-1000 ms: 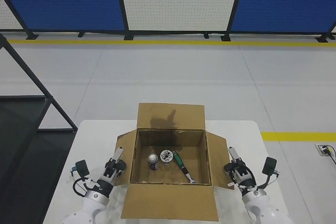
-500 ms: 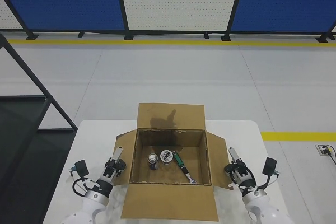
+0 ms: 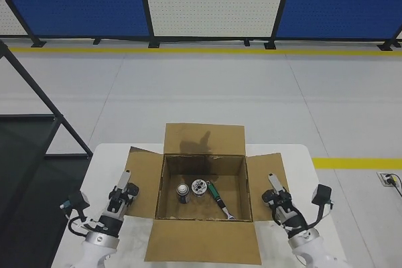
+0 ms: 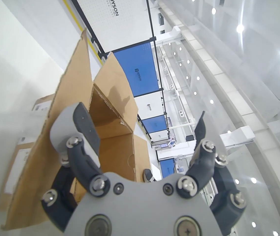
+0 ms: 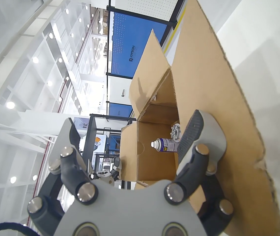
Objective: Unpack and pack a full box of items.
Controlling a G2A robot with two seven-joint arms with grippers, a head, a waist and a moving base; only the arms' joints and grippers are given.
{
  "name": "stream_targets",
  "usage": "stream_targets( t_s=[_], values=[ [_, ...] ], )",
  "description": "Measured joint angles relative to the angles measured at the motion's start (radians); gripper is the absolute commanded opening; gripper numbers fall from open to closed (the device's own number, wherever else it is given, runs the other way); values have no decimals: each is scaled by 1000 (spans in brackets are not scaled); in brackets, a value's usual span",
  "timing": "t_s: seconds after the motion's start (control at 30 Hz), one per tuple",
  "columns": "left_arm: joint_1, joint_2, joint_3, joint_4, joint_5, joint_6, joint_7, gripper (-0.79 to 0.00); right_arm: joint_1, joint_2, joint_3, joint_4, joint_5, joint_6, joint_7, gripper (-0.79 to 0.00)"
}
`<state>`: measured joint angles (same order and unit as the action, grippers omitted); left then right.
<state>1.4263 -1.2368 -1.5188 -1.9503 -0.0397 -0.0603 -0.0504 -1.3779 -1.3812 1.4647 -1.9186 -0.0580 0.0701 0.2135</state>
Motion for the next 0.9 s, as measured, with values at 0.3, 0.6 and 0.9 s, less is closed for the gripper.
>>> stream_targets(
  t_s=[0.3, 0.6, 0.9],
  values=[
    [25, -4, 9, -55, -31, -58, -22, 0, 24, 1, -48, -28, -37, 22, 18, 0],
    [-17, -7, 82, -94, -37, -66, -141, 0, 121, -2, -151, -22, -111, 93, 76, 0],
    [-68, -11, 131, -63, -46, -42, -165, 0, 147, -5, -172, -8, -97, 122, 79, 0]
  ],
)
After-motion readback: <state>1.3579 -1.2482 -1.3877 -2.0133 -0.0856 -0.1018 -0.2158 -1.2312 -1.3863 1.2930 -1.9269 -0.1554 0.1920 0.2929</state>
